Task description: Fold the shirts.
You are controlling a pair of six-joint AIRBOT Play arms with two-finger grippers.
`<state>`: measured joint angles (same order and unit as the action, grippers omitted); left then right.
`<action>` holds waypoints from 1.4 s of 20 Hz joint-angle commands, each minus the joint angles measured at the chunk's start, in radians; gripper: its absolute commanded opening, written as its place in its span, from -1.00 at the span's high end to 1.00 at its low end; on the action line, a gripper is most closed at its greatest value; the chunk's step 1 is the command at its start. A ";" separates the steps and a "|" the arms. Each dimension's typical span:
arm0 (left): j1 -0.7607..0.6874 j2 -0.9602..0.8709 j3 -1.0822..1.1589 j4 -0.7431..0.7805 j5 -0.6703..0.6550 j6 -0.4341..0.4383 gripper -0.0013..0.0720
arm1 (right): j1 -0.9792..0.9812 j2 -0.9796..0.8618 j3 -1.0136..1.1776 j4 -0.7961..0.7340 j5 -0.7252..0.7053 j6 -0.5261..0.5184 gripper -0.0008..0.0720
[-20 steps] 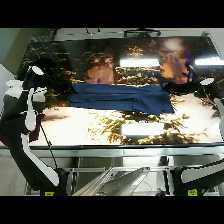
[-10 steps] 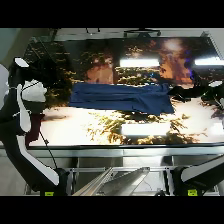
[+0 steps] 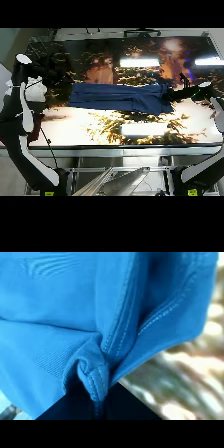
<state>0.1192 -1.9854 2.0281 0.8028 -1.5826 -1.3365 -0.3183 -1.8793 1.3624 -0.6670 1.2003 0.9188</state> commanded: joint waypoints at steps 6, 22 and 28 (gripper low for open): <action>-0.341 -0.046 -0.195 -0.039 0.287 0.018 0.94 | 0.010 0.119 0.219 0.026 0.223 0.113 0.92; -0.349 0.126 -0.042 -0.358 0.218 0.153 0.92 | 0.103 0.264 0.326 0.151 0.281 0.237 0.92; -0.037 0.435 -0.051 -0.615 0.162 0.224 0.92 | 0.589 0.167 0.326 0.254 -0.300 0.216 0.92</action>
<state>-0.0410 -1.6741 1.9850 0.3096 -1.3792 -1.1641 0.0555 -1.6585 1.6875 -0.4679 1.2133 1.1526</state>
